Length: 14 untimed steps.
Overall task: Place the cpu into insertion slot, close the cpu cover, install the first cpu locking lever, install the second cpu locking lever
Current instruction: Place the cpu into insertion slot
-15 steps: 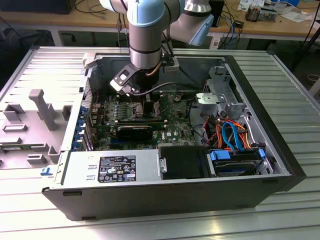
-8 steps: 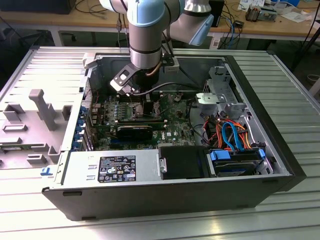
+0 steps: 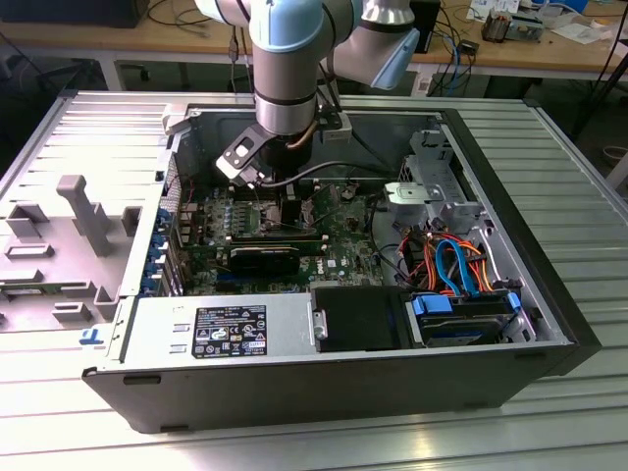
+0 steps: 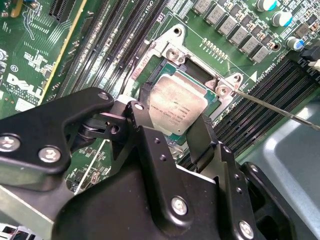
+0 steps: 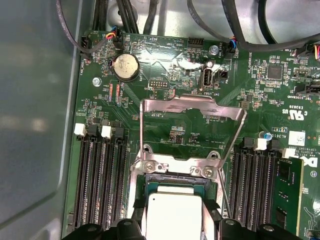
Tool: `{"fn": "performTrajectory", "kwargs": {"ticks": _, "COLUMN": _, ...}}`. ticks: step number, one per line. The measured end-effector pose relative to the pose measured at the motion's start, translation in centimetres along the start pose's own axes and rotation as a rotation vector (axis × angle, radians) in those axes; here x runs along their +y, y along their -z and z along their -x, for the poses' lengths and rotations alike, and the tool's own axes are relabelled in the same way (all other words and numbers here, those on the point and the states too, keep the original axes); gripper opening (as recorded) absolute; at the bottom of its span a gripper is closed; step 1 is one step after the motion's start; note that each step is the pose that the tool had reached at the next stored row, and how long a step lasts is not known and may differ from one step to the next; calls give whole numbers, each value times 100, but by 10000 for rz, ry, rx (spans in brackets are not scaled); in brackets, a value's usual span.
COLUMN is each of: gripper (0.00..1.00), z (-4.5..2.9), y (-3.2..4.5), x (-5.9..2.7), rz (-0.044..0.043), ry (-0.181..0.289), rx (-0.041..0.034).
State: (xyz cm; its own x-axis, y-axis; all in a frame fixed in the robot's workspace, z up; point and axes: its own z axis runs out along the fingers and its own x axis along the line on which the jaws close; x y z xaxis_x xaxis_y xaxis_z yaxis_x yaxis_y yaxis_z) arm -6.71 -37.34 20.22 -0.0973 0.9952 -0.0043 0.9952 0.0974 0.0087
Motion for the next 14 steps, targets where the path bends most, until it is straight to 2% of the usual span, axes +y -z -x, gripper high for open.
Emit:
{"fn": "performTrajectory", "kwargs": {"ticks": 3, "gripper": 53, "z": 0, "y": 0, "x": 1, "rz": 1, "ry": -28, "rx": 0}}
{"fn": "performTrajectory", "kwargs": {"ticks": 6, "gripper": 53, "z": 1, "y": 0, "x": 2, "rz": -2, "ry": -522, "rx": -5}}
{"fn": "performTrajectory", "kwargs": {"ticks": 11, "gripper": 53, "z": 7, "y": 4, "x": 3, "rz": -1, "ry": -594, "rx": 17}}
{"fn": "performTrajectory", "kwargs": {"ticks": 14, "gripper": 53, "z": 14, "y": 18, "x": 7, "rz": 8, "ry": -596, "rx": 137}}
